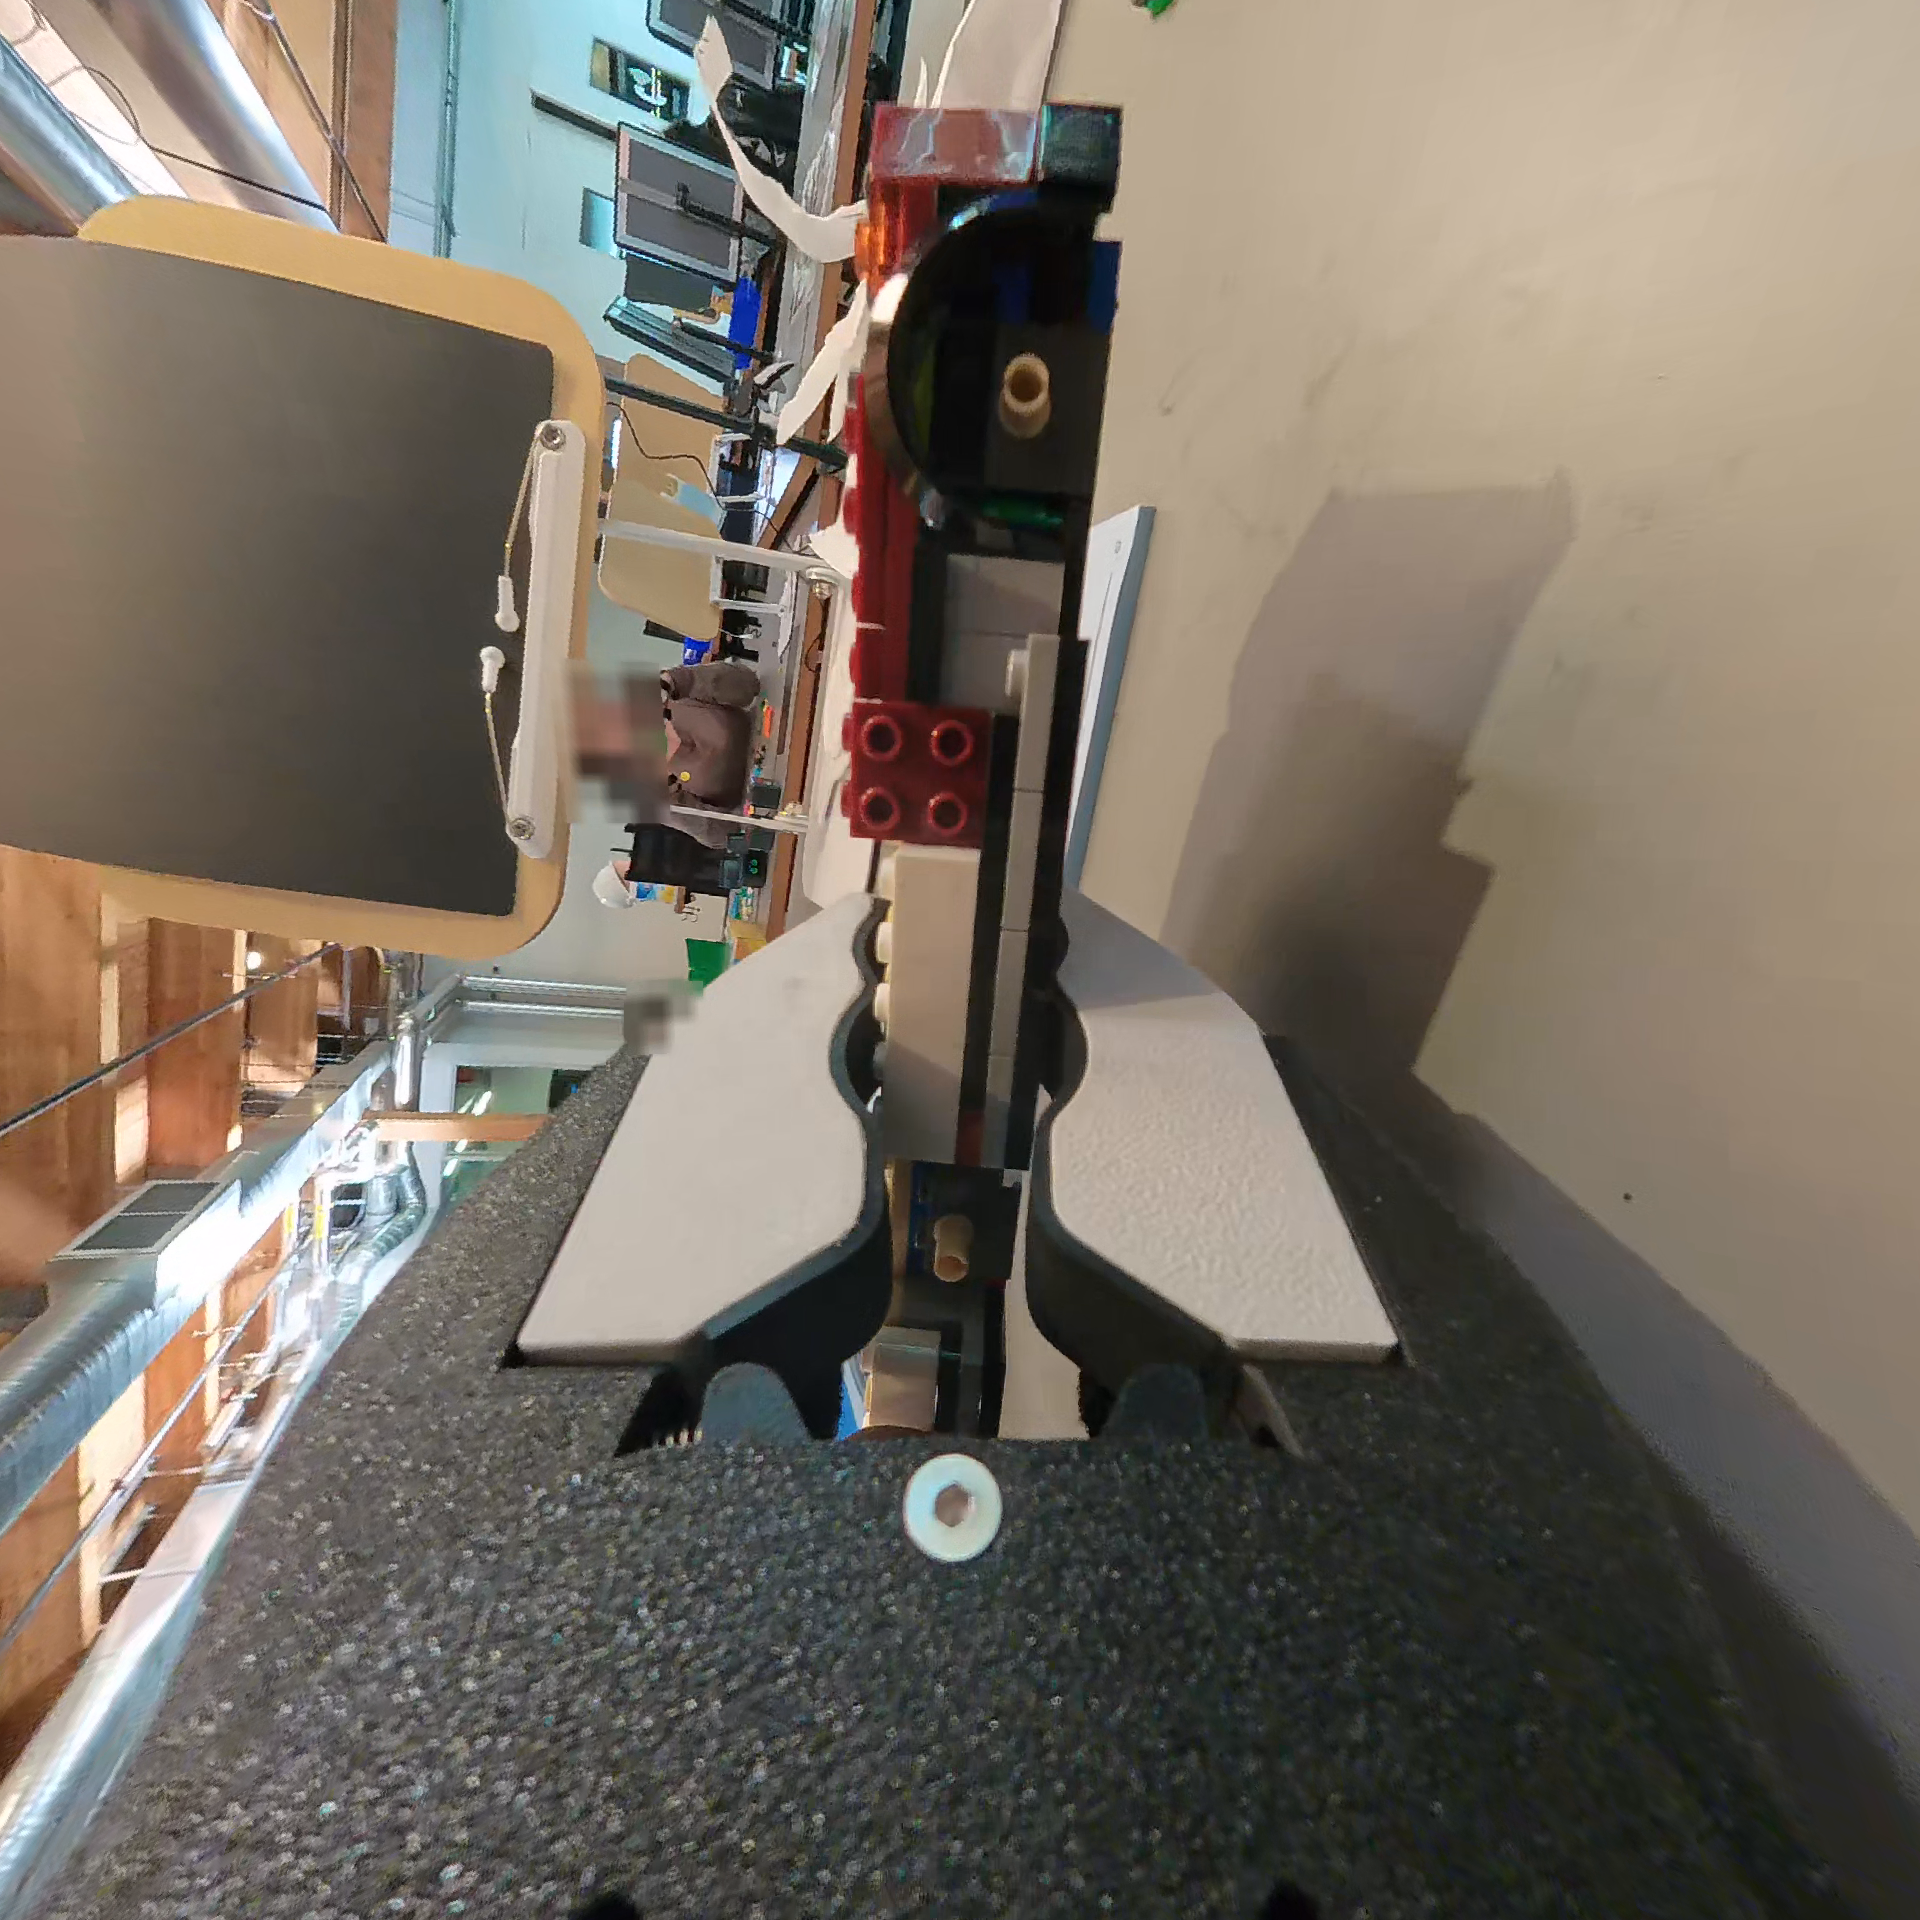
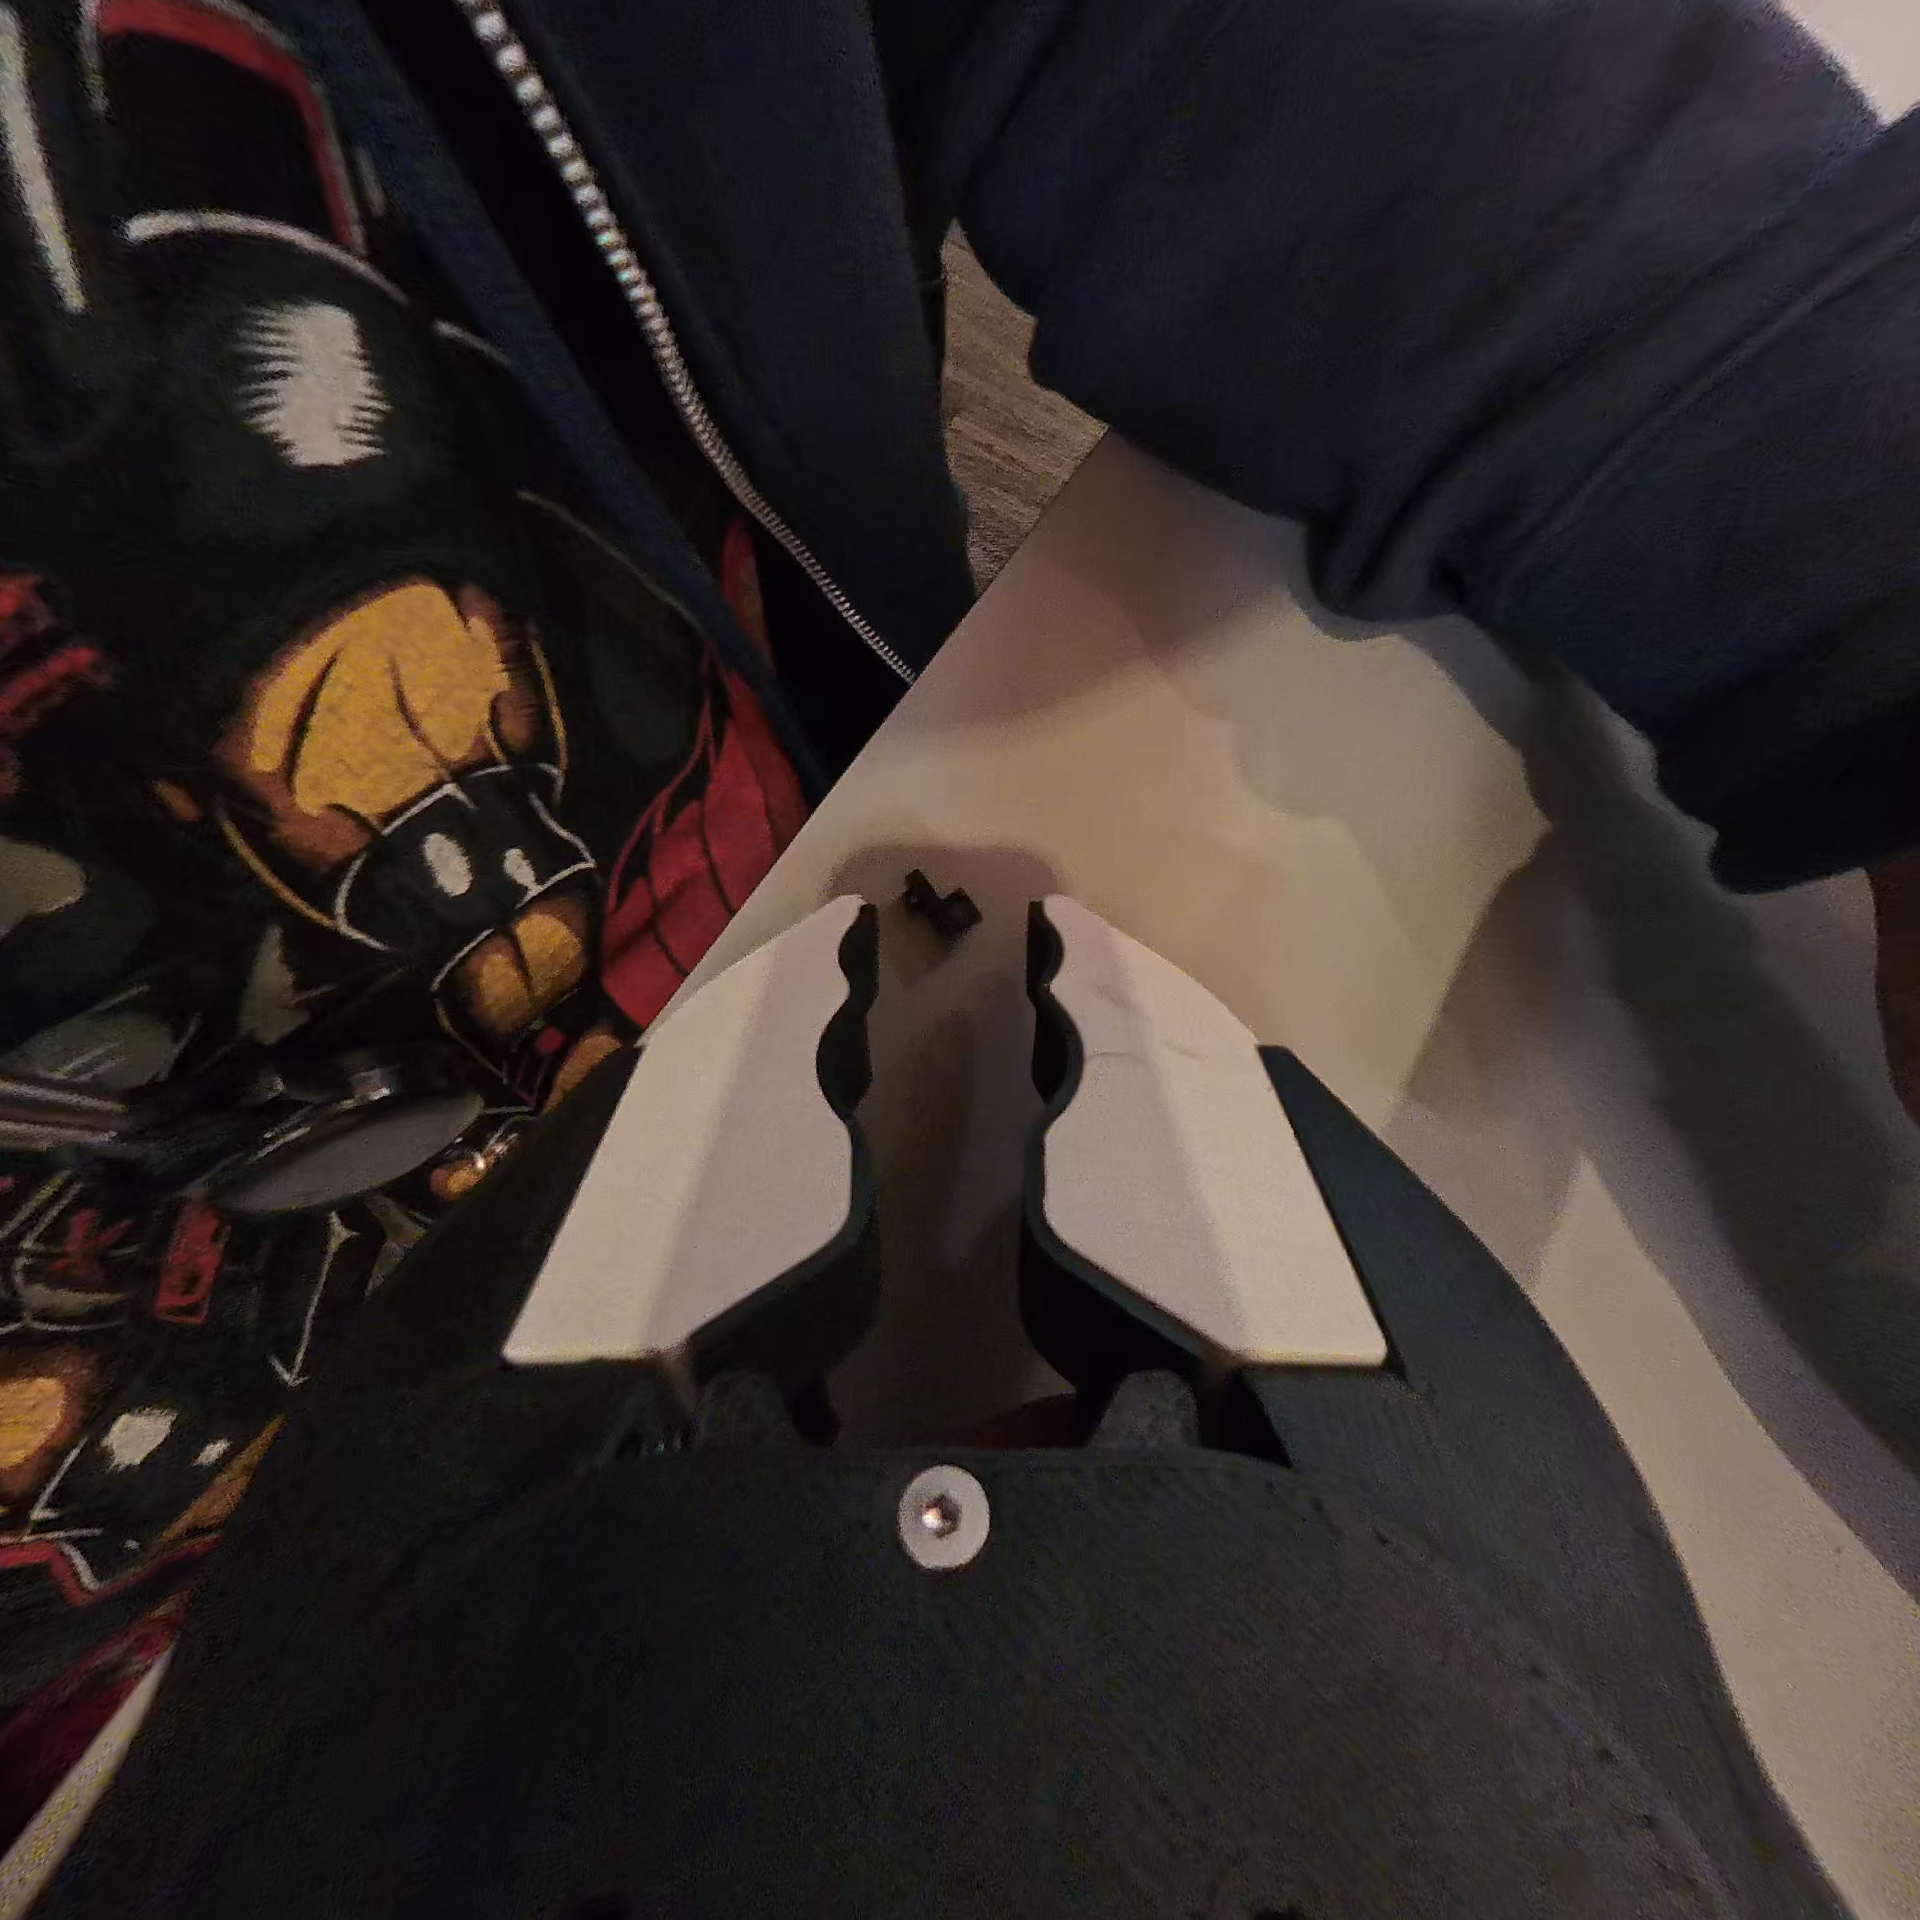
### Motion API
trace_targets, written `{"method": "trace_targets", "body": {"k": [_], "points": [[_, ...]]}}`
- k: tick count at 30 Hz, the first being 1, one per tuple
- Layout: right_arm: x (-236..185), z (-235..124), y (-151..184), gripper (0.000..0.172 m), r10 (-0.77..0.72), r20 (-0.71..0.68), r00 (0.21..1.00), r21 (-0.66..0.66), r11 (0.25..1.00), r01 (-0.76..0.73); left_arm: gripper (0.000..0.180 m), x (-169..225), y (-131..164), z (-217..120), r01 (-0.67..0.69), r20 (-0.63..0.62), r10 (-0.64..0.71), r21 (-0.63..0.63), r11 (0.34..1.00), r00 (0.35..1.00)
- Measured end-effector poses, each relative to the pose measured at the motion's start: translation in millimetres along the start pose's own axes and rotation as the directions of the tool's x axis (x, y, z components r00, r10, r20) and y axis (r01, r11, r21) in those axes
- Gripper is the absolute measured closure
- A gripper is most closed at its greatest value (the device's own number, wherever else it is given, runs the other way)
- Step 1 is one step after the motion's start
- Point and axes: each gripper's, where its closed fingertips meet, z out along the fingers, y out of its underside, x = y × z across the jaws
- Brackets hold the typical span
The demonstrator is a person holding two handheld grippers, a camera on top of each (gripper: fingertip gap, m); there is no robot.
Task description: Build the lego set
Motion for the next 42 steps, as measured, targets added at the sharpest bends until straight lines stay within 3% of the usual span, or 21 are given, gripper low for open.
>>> {"method": "trace_targets", "body": {"k": [5,9,14,19,23,27,30,33,38,42], "points": [[-3,8,6,0.147,-0.082,0.027,0.996,-0.069,0.994,0.083,0.154,2,6,-2,0.019,-0.022,-0.019,-0.006,1.0,1.0],[-3,12,6,0.158,-0.061,0.047,0.997,-0.09,0.994,0.065,0.154,6,10,-3,0.015,-0.034,-0.016,-0.014,1.0,0.999],[2,4,14,0.162,0.047,0.013,0.999,-0.112,0.993,-0.045,0.154,11,10,-3,0.001,-0.045,-0.002,-0.014,1.0,0.999],[17,-28,41,0.163,0.235,-0.089,0.968,-0.086,0.966,-0.243,0.154,10,12,-5,-0.02,-0.025,0.02,-0.022,1.0,0.999],[34,-65,72,0.163,0.409,-0.192,0.892,-0.035,0.906,-0.422,0.154,-2,11,-6,-0.057,0.061,0.059,-0.028,0.998,0.996],[52,-100,103,0.163,0.627,-0.231,0.744,0.025,0.768,-0.64,0.154,-3,6,3,-0.152,0.099,0.153,-0.013,0.988,0.983],[60,-113,112,0.163,0.71,-0.215,0.67,0.098,0.698,-0.709,0.154,4,-5,19,-0.246,0.072,0.245,0.012,0.969,0.967],[67,-122,121,0.162,0.719,-0.27,0.64,0.149,0.688,-0.71,0.154,3,-17,32,-0.208,0.077,0.205,0.031,0.978,0.976],[79,-136,136,0.144,0.646,-0.418,0.639,0.154,0.743,-0.651,0.154,-2,-14,22,-0.186,0.086,0.182,0.05,0.981,0.98],[78,-142,128,0.145,0.428,-0.505,0.749,0.092,0.89,-0.447,0.154,4,2,9,-0.187,0.045,0.184,0.059,0.981,0.982]]}}
